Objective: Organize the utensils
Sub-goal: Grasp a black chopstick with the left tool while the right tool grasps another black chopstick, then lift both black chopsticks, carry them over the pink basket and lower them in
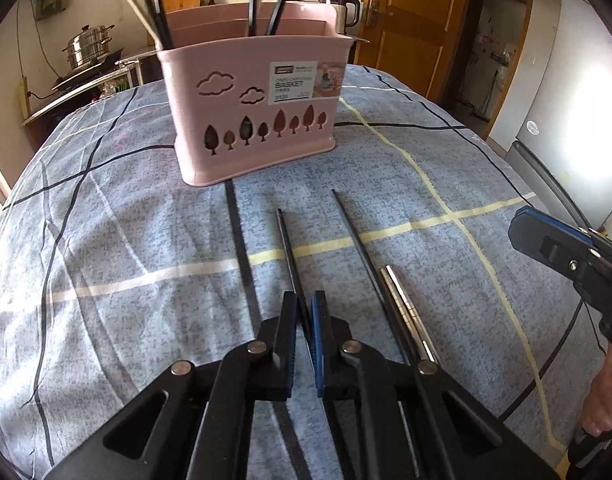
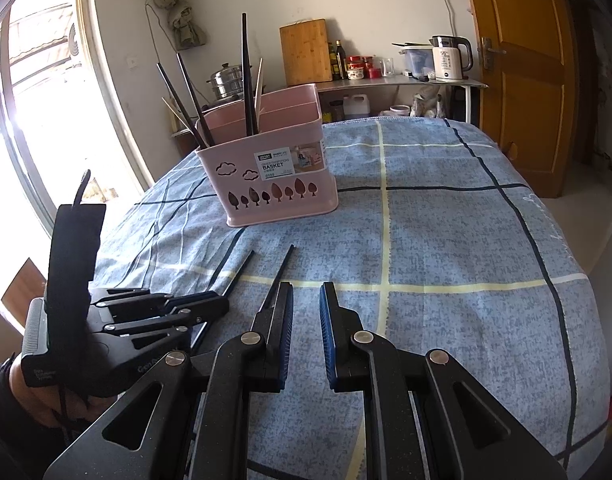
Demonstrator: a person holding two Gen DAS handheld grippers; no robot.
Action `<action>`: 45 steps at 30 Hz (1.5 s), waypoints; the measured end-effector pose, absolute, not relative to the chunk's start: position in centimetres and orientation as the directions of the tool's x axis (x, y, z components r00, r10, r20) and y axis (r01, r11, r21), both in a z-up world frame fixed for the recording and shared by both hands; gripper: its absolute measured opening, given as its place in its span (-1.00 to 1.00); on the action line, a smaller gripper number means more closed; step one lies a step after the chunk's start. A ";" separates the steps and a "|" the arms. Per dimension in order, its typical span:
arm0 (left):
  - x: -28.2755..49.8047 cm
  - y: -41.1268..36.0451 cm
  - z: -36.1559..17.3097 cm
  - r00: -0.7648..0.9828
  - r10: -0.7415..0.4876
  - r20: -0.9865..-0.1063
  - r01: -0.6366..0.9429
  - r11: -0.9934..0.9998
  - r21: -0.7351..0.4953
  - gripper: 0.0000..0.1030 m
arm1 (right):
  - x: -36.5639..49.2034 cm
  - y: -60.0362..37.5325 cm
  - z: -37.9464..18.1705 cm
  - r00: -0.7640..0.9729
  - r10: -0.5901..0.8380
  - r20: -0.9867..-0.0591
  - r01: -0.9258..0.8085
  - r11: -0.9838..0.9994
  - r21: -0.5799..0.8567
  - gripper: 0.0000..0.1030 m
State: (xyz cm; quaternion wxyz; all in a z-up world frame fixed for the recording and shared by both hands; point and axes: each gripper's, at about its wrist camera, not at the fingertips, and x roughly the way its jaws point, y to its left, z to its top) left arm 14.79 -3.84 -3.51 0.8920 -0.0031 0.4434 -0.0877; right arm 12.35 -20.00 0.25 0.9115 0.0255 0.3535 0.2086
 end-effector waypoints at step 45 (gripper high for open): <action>17.8 0.1 -3.9 0.604 -0.134 -0.786 0.121 0.990 -0.076 -0.85 | 19.3 -12.3 -3.9 0.518 0.328 -0.790 -0.385 0.914 0.127 -0.86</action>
